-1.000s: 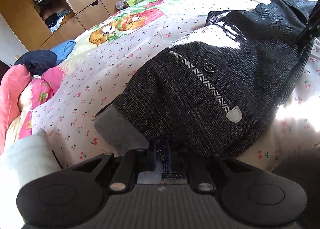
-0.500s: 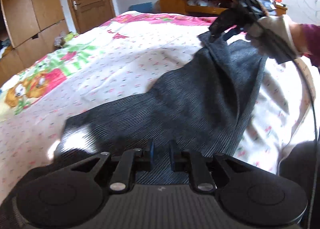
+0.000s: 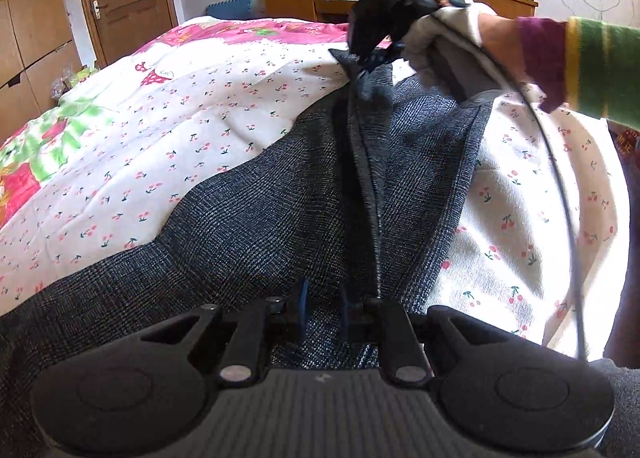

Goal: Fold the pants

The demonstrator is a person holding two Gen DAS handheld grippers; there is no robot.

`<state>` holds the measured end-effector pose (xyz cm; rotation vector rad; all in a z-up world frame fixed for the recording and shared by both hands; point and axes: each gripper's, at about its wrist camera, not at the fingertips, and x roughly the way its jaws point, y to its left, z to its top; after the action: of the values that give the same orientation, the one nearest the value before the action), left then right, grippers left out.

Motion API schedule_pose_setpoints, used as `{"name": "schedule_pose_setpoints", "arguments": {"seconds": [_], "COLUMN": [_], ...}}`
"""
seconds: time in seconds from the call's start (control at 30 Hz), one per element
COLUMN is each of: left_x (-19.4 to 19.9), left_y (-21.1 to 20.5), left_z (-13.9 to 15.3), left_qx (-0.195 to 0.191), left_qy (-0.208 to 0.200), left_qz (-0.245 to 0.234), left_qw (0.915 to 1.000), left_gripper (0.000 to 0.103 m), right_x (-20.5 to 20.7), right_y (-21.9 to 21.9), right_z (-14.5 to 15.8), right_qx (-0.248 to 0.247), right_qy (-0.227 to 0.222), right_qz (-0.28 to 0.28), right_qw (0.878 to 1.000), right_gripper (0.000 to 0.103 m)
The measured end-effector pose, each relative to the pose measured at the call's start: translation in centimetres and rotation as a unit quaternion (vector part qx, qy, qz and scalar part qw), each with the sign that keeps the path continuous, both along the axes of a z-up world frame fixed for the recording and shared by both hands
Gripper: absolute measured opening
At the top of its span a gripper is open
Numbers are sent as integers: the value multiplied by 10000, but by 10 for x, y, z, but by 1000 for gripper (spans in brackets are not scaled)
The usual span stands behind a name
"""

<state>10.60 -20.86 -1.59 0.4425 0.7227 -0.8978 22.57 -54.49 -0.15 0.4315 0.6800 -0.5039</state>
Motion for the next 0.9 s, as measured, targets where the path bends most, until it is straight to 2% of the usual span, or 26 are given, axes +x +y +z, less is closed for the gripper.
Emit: {"name": "schedule_pose_setpoints", "arguments": {"seconds": [0.1,0.17,0.27,0.4,0.5,0.57,0.63,0.7,0.73,0.77,0.8,0.9], "left_x": [1,0,-4,-7,-8,-8,-10,-12,-13,-13,-15,-19], "left_y": [-1,-2,-8,-19,-28,-31,-35,-38,-39,-40,-41,-41], "left_z": [0,0,-1,-2,-1,-1,-1,-1,0,1,2,3], "left_qx": [136,171,239,365,480,549,617,661,649,632,605,542], "left_qy": [-81,-69,-84,-136,-192,-227,-266,-307,-301,-288,-291,-268], "left_qz": [75,90,78,9,-29,-56,-90,-113,-132,-146,-148,-223], "left_qw": [9998,9998,9996,9992,9987,9982,9977,9973,9973,9975,9976,9979], "left_gripper": [31,32,32,32,32,32,32,32,32,32,32,32], "right_x": [-52,-93,-147,-181,-187,-180,-170,-161,-158,-157,-159,-175], "right_y": [-12,-24,-36,-49,-64,-70,-75,-82,-86,-88,-88,-85], "right_z": [19,24,15,-18,-39,-39,-36,-34,-33,-31,-27,-10], "right_qx": [422,881,1243,1529,2138,2235,2194,2180,2238,2253,2247,2144], "right_qy": [-829,-1469,-1805,-1681,-1855,-1942,-1971,-1964,-1964,-1978,-2025,-2460], "right_qz": [-120,-277,-611,-969,-1171,-1201,-1134,-1171,-1133,-1103,-1070,-918], "right_qw": [9956,9848,9738,9690,9519,9476,9488,9488,9479,9476,9471,9408], "right_gripper": [5,5,5,5,12,15,31,32,25,12,5,5]}}
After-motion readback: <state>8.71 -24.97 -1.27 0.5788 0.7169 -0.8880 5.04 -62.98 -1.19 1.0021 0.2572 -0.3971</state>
